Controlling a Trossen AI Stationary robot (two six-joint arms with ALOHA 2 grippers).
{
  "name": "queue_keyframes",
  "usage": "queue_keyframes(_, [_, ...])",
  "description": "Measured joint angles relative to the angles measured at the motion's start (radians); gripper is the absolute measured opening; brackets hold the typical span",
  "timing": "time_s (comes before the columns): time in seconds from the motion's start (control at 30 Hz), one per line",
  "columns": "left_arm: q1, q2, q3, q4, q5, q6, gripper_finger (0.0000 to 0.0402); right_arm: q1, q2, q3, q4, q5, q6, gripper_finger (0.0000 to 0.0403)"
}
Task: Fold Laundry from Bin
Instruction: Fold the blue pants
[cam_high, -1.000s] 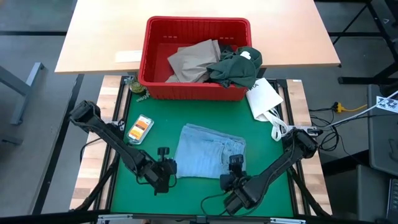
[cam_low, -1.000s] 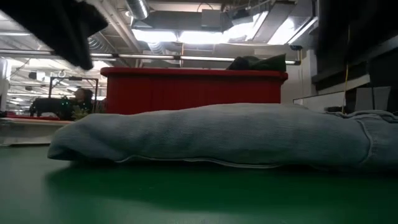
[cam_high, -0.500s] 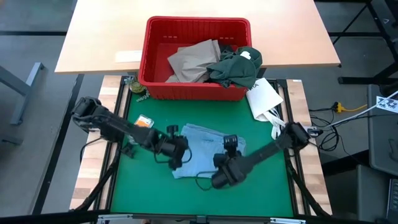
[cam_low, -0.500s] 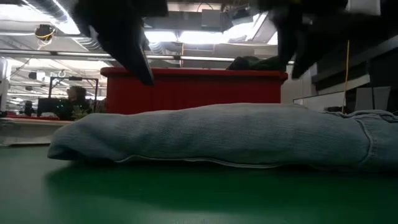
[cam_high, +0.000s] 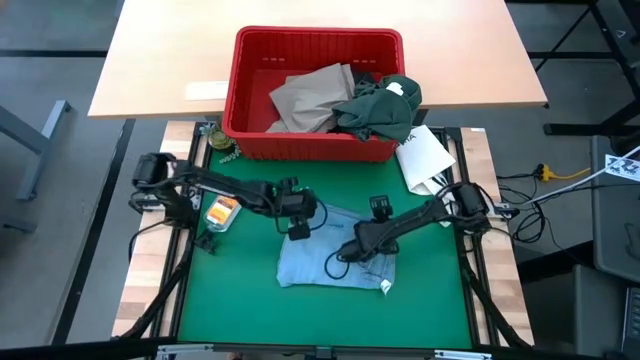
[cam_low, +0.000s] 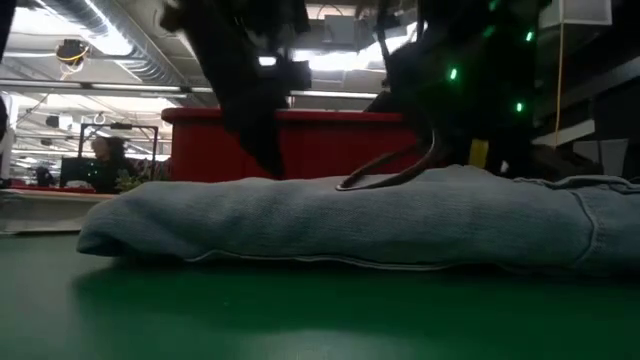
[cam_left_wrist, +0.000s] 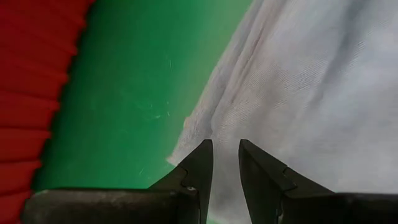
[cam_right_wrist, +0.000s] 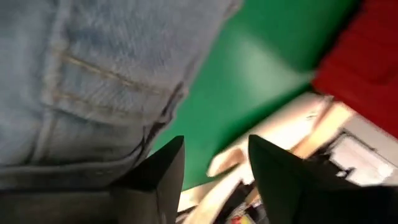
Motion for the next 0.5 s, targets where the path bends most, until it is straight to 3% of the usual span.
queue_keyframes(0.2, [0.051,0.083,0.000,0.010,0.033,0.013,0.0074,-0.018,-0.006,-0.114,0.188,-0.053,-0.071,0.0179])
queue_keyframes(0.5, [0.110,0.094,0.002,0.011,0.033,0.013,0.0074,-0.017,-0.004,-0.130,0.197,-0.069,-0.078,0.0178])
